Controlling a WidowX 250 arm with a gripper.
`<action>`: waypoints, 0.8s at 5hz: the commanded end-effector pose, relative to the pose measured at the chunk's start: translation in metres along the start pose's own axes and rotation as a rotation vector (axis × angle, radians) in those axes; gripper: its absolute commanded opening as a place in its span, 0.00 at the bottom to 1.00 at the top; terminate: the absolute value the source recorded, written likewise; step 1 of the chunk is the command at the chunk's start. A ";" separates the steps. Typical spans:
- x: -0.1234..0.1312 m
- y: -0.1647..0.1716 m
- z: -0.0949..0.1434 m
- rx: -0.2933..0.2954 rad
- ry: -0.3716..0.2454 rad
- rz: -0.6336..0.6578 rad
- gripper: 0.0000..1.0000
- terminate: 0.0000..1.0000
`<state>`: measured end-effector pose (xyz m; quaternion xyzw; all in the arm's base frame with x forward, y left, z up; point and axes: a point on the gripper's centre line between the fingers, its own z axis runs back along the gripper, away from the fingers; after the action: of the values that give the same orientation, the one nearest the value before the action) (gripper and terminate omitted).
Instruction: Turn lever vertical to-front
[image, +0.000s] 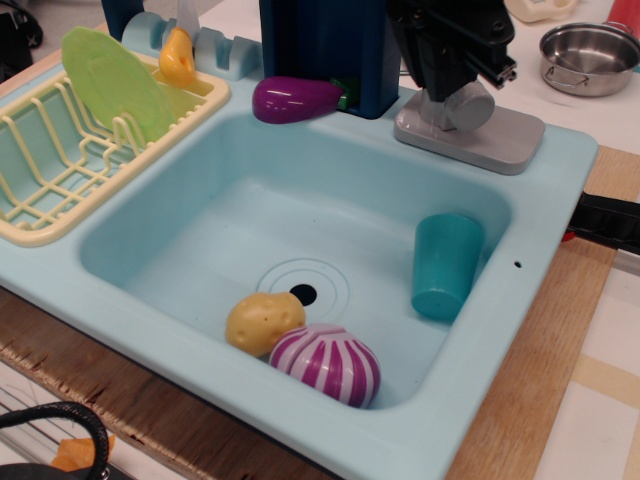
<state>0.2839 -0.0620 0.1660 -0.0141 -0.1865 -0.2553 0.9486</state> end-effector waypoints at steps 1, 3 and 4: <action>-0.034 -0.011 -0.019 -0.060 0.100 0.026 0.00 0.00; -0.056 -0.010 -0.037 -0.137 0.118 0.091 0.00 0.00; -0.070 -0.012 -0.038 -0.145 0.120 0.129 0.00 0.00</action>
<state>0.2643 -0.0424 0.1354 -0.0646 -0.1816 -0.2138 0.9577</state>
